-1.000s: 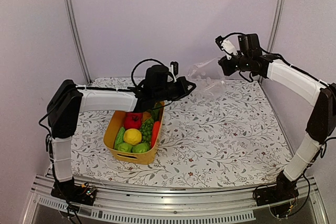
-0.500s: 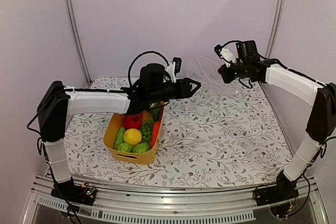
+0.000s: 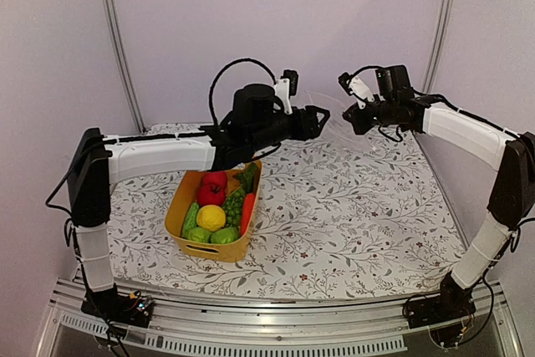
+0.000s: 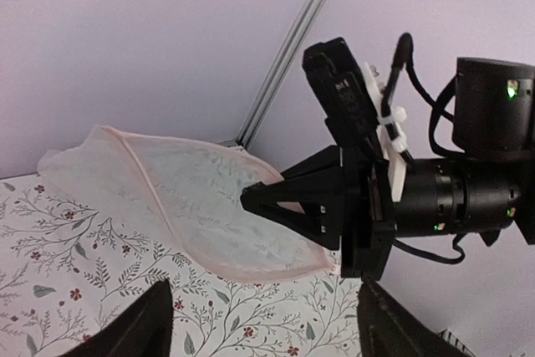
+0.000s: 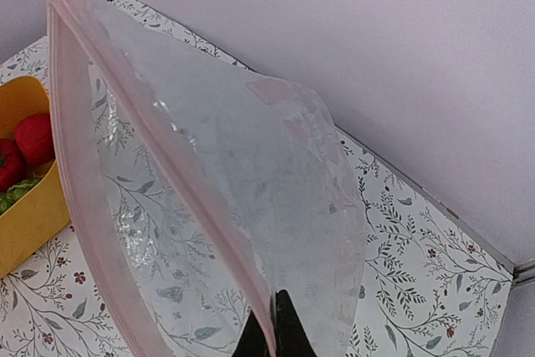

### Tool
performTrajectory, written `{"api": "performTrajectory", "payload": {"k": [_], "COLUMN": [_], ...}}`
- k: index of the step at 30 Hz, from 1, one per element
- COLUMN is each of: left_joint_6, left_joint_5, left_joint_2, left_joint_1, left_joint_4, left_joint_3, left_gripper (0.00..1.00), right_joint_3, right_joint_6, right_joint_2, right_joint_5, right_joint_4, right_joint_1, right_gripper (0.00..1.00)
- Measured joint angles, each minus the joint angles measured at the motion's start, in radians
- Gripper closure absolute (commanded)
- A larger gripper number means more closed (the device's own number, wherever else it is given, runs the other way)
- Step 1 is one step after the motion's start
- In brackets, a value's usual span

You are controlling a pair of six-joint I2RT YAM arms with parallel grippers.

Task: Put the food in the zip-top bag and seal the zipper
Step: Adjust the zipper food storage bag.

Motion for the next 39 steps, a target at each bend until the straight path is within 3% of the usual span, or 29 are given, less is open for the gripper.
{"api": "performTrajectory", "payload": {"k": [12, 25, 33, 39], "left_joint_6": [-0.265, -0.413, -0.455, -0.529], "left_joint_5": [-0.237, -0.355, -0.341, -0.339], "left_joint_2": [0.262, 0.259, 0.378, 0.395], "left_joint_1": [-0.004, 0.007, 0.041, 0.048], "left_joint_4": [-0.298, -0.348, -0.366, -0.425], "left_joint_3": [0.386, 0.265, 0.473, 0.455], "left_gripper": [0.00, 0.07, 0.09, 0.09], "right_joint_3": [-0.005, -0.005, -0.055, -0.057], "right_joint_6": [0.026, 0.054, 0.017, 0.014], "right_joint_2": [0.000, 0.000, -0.002, -0.014], "right_joint_5": [-0.003, 0.045, 0.111, 0.201], "right_joint_4": [-0.002, 0.001, 0.020, 0.036], "right_joint_1": [0.060, 0.064, 0.128, 0.135], "right_gripper": [1.00, 1.00, 1.00, 1.00]}}
